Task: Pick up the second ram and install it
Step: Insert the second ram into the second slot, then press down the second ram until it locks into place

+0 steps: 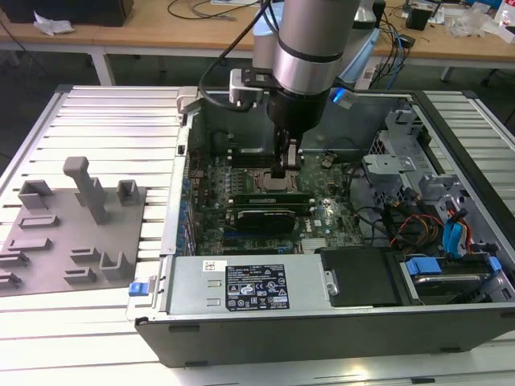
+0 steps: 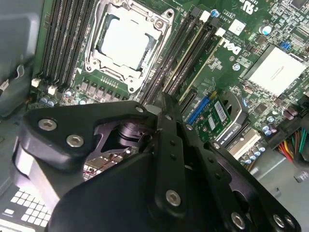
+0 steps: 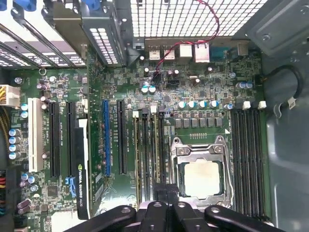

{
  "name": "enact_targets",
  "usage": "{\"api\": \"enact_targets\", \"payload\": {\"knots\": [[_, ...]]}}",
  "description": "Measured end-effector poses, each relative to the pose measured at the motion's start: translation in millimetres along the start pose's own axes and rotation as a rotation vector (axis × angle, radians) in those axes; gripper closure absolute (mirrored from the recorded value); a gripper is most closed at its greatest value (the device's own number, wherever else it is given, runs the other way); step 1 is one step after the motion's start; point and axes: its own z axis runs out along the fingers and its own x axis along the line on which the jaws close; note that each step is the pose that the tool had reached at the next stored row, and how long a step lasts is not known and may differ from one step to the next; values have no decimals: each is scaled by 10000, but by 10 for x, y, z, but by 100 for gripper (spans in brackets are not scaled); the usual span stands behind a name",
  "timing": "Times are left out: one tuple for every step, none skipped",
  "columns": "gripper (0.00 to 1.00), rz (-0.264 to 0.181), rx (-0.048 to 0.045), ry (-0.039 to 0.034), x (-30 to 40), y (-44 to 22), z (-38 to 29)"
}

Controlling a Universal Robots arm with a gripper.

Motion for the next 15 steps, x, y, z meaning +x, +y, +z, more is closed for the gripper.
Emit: {"api": "enact_targets", "payload": {"knots": [[89, 0, 0, 0, 0, 0, -1], [89, 1, 0, 0, 0, 0, -1], [89, 0, -1, 1, 0, -5, -1], [89, 0, -1, 2, -1, -30, 3], [89, 0, 0, 0, -2, -57, 10], [89, 0, -11, 7, -5, -182, 61], [89, 2, -19, 7, -6, -262, 99], [89, 1, -23, 11, -7, -305, 124], [89, 2, -25, 11, -7, -331, 141], [89, 3, -31, 10, -8, -383, 176], [89, 1, -37, 11, -8, -433, 215], [89, 2, -41, 10, -7, -464, 256], [89, 3, -48, 11, -6, -490, 319], [89, 3, -55, 12, -4, -503, 364], [89, 5, -56, 11, -2, -507, 400]]}}
